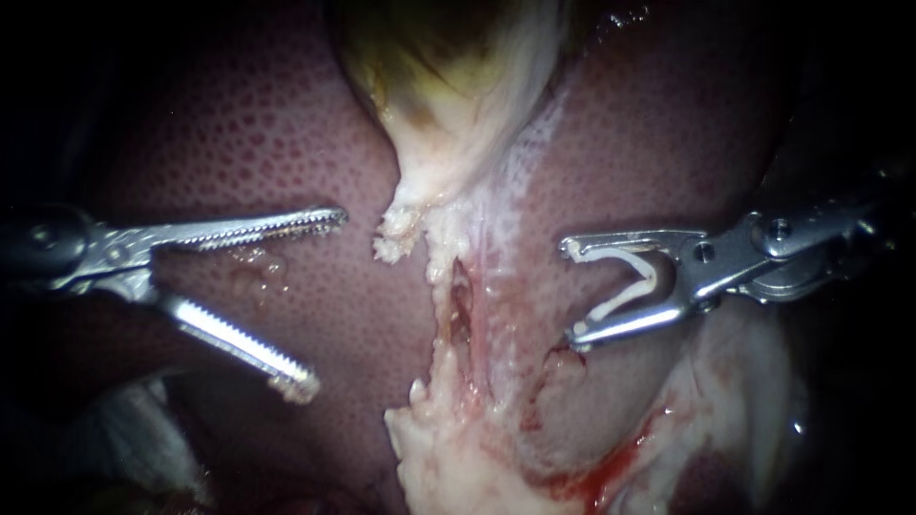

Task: Grabbing gallbladder

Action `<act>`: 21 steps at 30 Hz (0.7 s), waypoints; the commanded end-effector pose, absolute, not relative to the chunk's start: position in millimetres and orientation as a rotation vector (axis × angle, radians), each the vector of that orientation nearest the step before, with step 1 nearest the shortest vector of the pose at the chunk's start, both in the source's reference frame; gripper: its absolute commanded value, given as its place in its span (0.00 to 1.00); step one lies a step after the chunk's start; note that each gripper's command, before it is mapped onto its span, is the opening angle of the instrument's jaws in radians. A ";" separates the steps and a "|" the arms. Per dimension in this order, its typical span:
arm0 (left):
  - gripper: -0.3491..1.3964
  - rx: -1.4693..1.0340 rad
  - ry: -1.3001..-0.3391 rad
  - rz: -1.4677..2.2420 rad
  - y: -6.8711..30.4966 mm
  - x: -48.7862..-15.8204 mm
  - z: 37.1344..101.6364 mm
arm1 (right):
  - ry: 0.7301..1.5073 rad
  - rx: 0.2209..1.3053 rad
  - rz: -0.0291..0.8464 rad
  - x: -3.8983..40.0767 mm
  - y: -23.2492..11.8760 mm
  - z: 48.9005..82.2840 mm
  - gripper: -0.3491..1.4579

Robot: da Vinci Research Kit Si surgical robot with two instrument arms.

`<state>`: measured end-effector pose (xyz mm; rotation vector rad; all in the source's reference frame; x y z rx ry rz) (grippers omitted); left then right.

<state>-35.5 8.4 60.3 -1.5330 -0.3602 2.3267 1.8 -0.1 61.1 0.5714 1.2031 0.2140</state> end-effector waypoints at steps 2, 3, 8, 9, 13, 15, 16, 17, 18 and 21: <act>0.77 -1.535 -0.362 2.327 8.5 -35.4 60.4 | 1.203 0.572 0.214 1.8 -0.1 61.1 0.53; 0.77 -1.536 -0.363 2.327 8.6 -35.3 60.5 | 1.203 0.572 0.214 1.8 -0.1 61.1 0.53; 0.76 -1.521 -0.363 2.313 9.7 -34.9 61.8 | 1.202 0.575 0.219 1.8 -0.1 61.1 0.53; 0.75 -1.514 -0.368 2.303 10.0 -34.9 62.1 | 1.202 0.575 0.219 1.8 -0.1 61.1 0.53; 0.69 -1.485 -0.408 2.249 11.5 -35.2 63.9 | 1.202 0.575 0.219 1.8 -0.1 61.1 0.53; 0.65 -1.469 -0.430 2.220 12.1 -35.5 64.7 | 1.202 0.575 0.219 1.8 -0.1 61.1 0.53; 0.63 -1.461 -0.440 2.205 12.5 -35.8 65.3 | 1.202 0.575 0.219 1.8 -0.1 61.1 0.53; 0.63 -1.459 -0.443 2.201 12.7 -36.0 65.7 | 1.202 0.575 0.219 1.8 -0.1 61.1 0.53; 0.62 -1.450 -0.452 2.186 12.9 -36.3 66.0 | 1.202 0.575 0.219 1.8 -0.2 61.1 0.53; 0.60 -1.436 -0.463 2.164 13.4 -37.1 67.5 | 1.202 0.575 0.219 1.8 -0.2 61.1 0.53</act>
